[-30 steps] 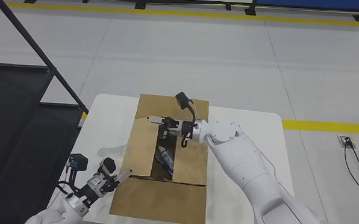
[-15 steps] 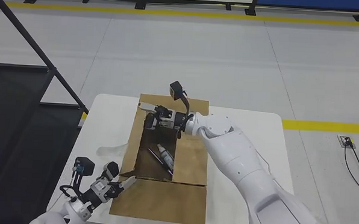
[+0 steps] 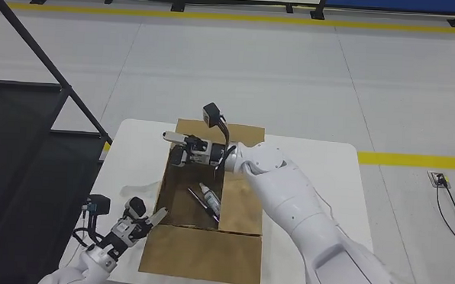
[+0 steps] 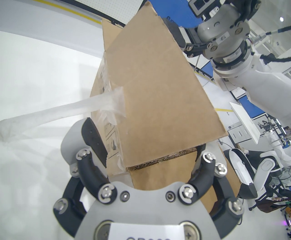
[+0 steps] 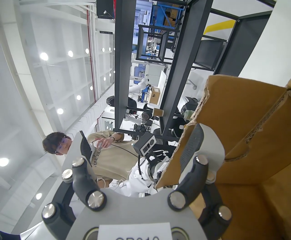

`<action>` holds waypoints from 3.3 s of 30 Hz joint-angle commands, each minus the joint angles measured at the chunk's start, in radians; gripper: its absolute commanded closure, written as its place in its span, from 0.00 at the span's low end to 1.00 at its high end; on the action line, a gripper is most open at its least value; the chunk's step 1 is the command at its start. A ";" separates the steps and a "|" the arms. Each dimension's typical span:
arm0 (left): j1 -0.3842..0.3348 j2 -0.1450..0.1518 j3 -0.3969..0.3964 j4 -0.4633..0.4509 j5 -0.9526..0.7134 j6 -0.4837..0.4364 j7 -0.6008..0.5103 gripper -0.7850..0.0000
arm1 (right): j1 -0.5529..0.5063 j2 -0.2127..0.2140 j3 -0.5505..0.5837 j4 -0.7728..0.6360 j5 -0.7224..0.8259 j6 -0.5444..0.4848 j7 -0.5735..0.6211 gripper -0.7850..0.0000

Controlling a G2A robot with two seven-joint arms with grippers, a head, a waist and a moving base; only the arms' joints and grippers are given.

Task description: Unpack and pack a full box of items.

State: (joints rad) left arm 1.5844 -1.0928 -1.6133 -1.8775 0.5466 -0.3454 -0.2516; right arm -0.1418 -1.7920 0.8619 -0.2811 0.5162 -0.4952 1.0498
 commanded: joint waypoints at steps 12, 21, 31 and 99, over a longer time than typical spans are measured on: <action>0.033 -0.002 -0.061 -0.003 -0.066 0.035 0.031 0.00 | 0.005 -0.004 0.022 0.041 -0.007 -0.033 0.044 0.00; 0.056 -0.003 -0.097 0.005 -0.080 0.042 0.040 0.00 | 0.000 0.009 0.044 0.050 -0.016 -0.041 0.049 0.00; 0.055 -0.005 -0.110 0.015 -0.083 0.055 0.041 0.00 | -0.006 0.020 0.063 0.041 -0.030 -0.043 0.046 0.00; -0.004 -0.020 -0.126 0.006 0.037 0.246 0.066 0.00 | -0.036 0.053 0.153 0.012 -0.101 -0.093 0.049 0.00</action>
State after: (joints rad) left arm 1.5699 -1.1127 -1.7297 -1.8459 0.5788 -0.0952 -0.2072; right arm -0.1761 -1.7413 1.0134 -0.2670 0.4173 -0.5821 1.0995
